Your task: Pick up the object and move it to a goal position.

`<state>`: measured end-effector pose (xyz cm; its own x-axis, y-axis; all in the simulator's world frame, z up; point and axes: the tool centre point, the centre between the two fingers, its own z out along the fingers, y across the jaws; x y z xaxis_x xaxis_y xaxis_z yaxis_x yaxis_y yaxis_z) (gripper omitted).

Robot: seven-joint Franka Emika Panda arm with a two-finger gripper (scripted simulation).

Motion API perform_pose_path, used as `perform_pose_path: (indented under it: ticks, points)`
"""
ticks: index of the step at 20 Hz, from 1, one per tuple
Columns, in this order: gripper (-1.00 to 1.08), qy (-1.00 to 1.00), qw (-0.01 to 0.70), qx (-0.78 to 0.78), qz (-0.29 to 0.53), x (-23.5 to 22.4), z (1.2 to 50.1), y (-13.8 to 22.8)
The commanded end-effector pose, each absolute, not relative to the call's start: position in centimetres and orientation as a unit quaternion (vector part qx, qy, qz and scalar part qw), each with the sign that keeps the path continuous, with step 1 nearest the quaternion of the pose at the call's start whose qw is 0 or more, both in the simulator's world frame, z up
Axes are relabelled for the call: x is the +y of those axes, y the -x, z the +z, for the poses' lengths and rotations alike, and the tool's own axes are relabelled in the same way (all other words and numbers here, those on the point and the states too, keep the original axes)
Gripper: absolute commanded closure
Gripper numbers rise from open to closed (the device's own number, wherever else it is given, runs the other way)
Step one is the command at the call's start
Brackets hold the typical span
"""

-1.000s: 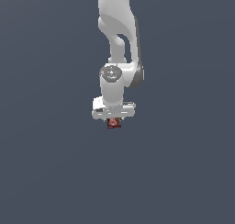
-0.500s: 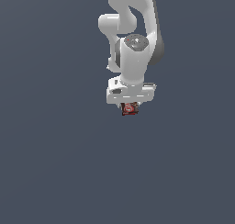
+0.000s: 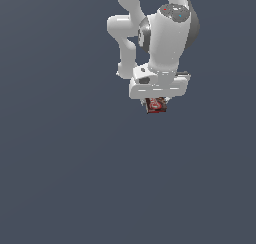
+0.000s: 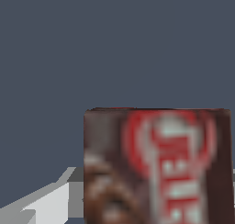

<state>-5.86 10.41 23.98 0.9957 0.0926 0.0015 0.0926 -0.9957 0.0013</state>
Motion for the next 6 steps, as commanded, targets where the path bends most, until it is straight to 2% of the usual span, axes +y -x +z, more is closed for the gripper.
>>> perform_pose_path:
  ticks: [1,6]
  points:
    - [1.08,-0.999,0.001,0.046,0.0,11.08,24.86,5.99]
    - [1.08,-0.999,0.0,0.046,0.0,11.52,25.41,5.93]
